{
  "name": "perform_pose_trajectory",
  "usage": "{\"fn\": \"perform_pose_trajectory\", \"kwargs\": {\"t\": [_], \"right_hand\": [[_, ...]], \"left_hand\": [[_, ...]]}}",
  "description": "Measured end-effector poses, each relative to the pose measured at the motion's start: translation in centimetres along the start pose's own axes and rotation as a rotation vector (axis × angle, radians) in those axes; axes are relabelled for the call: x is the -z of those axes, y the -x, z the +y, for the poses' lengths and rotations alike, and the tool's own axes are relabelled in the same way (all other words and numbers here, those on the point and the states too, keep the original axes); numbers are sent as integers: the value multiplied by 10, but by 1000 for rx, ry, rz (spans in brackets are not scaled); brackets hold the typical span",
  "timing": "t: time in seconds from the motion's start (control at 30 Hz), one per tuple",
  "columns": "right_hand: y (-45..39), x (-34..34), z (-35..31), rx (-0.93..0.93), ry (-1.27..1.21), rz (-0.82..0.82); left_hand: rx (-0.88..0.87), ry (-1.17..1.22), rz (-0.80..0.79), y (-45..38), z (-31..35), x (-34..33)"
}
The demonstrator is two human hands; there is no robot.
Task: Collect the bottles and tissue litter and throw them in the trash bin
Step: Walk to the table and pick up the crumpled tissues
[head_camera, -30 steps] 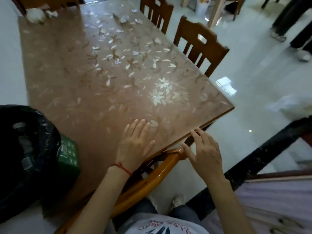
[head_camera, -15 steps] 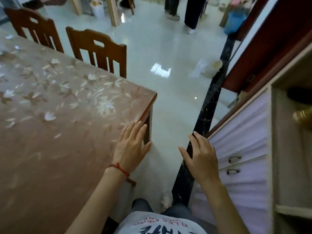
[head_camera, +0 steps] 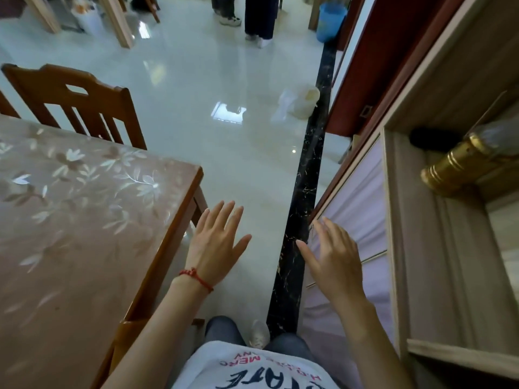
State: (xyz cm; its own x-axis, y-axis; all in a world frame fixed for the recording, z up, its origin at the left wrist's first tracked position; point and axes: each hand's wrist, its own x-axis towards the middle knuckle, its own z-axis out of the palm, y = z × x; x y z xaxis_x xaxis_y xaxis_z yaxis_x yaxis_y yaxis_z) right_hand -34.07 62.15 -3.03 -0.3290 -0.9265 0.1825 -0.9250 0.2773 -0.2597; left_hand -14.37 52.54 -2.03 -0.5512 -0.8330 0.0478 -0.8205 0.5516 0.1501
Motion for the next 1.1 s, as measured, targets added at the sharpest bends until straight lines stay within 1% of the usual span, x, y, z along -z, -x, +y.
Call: {"fn": "perform_pose_trajectory", "kwargs": {"t": [0.13, 0.3, 0.53, 0.77, 1.1], "right_hand": [[-26, -2, 15, -10, -5, -1], [-69, -14, 21, -28, -26, 4], [-162, -38, 22, -59, 2, -10], [-261, -49, 29, -97, 1, -6], [-401, -68, 81, -93, -26, -29]], "left_hand": [[-2, 15, 0, -27, 6, -5], [-19, 24, -66, -75, -3, -12], [-73, 22, -64, -182, -32, -19], [-97, 23, -62, -290, -61, -17], [-59, 55, -86, -433, -56, -34]]}}
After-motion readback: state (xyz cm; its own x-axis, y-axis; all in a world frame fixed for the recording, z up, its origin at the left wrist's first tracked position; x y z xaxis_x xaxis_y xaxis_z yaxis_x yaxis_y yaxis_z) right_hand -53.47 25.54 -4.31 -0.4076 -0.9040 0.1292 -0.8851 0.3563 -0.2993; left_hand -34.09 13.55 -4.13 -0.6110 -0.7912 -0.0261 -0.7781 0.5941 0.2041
